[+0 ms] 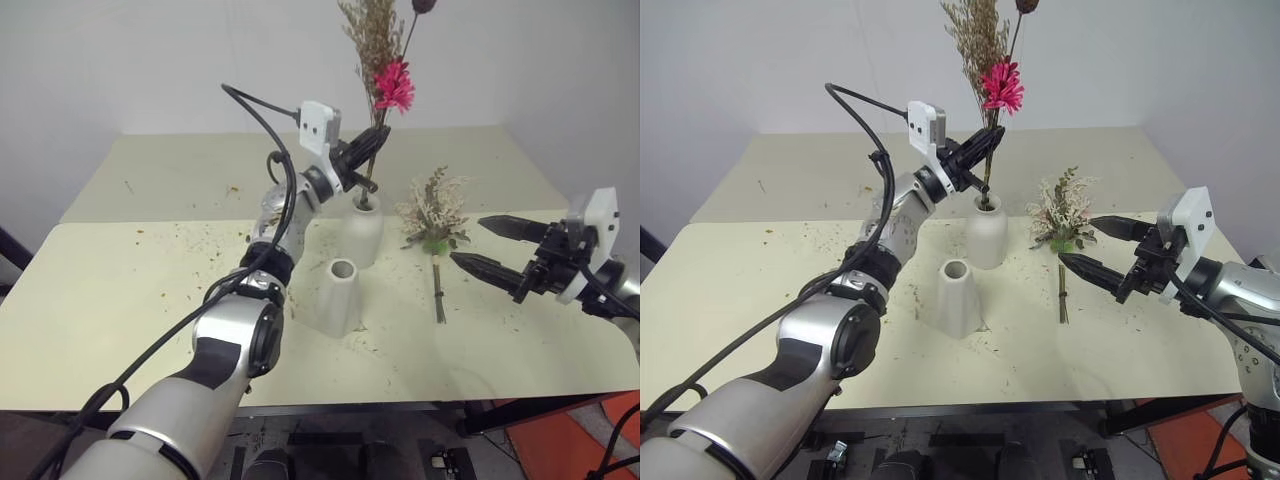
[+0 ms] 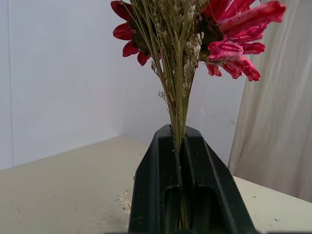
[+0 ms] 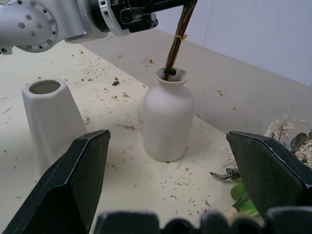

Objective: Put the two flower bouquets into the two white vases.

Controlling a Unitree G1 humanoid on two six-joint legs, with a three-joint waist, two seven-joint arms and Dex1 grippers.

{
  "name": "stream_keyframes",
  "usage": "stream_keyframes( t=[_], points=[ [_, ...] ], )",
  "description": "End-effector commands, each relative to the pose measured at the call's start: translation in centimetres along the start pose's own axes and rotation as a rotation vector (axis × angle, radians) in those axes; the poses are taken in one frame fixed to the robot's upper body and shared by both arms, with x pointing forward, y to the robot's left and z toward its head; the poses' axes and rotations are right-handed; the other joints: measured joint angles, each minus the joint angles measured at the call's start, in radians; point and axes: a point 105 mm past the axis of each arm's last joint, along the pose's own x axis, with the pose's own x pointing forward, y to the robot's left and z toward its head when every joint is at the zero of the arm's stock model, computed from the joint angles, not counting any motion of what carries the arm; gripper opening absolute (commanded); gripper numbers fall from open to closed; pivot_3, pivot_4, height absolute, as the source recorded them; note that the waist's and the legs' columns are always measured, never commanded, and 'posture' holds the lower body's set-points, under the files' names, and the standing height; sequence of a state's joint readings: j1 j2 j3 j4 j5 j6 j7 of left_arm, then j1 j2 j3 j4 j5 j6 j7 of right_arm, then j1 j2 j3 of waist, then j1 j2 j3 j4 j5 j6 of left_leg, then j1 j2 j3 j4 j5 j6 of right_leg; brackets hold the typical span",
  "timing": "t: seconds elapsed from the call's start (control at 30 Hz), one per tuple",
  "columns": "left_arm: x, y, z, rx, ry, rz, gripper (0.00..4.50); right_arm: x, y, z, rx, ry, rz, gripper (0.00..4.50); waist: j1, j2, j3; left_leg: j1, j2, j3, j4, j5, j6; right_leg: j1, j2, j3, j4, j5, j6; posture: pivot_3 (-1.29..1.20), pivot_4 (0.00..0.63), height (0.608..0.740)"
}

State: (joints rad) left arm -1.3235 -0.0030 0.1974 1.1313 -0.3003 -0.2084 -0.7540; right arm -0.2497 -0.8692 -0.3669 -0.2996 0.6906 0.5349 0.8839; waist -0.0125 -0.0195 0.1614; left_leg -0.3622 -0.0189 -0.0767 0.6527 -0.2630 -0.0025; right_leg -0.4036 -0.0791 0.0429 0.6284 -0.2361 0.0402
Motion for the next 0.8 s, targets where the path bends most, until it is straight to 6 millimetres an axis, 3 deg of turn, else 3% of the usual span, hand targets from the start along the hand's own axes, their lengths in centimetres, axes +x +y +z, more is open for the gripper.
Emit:
stream_keyframes(
  t=[0.03, 0.27, 0.37, 0.6, 0.7, 0.8],
  points=[
    [0.0, -0.3, 0.0, 0.036, -0.013, -0.005, 0.03, -0.3, 0.2, 1.1, -0.026, -0.041, -0.006, 4.50, 0.000, 0.000, 0.000, 0.000, 0.000, 0.000, 0.000, 0.000, 0.000, 0.000, 0.000, 0.000, 0.000, 0.000, 0.000, 0.00, 0.150, 0.740],
    [-0.7, -0.7, -2.5, 0.050, 0.066, -0.019, 0.03, -0.2, 0.1, 1.1, -0.031, -0.042, -0.013, 4.50, 0.000, 0.000, 0.000, 0.001, 0.000, 0.000, 0.000, 0.000, 0.000, 0.000, 0.000, 0.000, 0.000, 0.000, 0.000, 0.00, 0.150, 0.740],
    [-1.0, -0.9, -3.3, 0.049, 0.127, -0.051, 0.81, -0.2, 0.0, 1.1, -0.032, -0.042, -0.014, 4.50, 0.000, 0.000, 0.000, 0.000, 0.000, 0.000, 0.001, 0.000, 0.000, 0.000, 0.000, 0.000, 0.000, 0.000, 0.000, 0.00, 0.150, 0.740],
    [-2.7, 0.2, -2.6, 0.092, 0.173, -0.089, 3.07, 0.0, -0.1, 0.9, -0.030, -0.037, -0.003, 4.50, -0.005, 0.000, 0.000, 0.001, 0.000, 0.000, 0.001, 0.000, 0.001, 0.000, 0.001, 0.000, 0.001, 0.000, 0.000, 0.00, 0.150, 0.740],
    [-5.6, 1.1, -2.4, 0.140, 0.271, -0.148, 4.03, 0.3, -0.5, 0.8, -0.031, -0.029, 0.006, 4.50, -0.011, 0.001, -0.001, 0.002, 0.000, 0.000, 0.001, 0.000, 0.001, 0.000, 0.001, 0.001, 0.002, 0.000, 0.000, 0.00, 0.150, 0.740],
    [-8.7, 1.7, -1.5, 0.175, 0.362, -0.194, 4.03, 0.7, -1.1, 0.3, -0.029, 0.010, -0.002, 4.50, -0.023, 0.002, -0.001, 0.003, 0.001, 0.000, 0.000, 0.000, 0.001, 0.000, 0.001, 0.002, 0.003, 0.000, 0.000, 0.00, 0.150, 0.740]
  ],
)
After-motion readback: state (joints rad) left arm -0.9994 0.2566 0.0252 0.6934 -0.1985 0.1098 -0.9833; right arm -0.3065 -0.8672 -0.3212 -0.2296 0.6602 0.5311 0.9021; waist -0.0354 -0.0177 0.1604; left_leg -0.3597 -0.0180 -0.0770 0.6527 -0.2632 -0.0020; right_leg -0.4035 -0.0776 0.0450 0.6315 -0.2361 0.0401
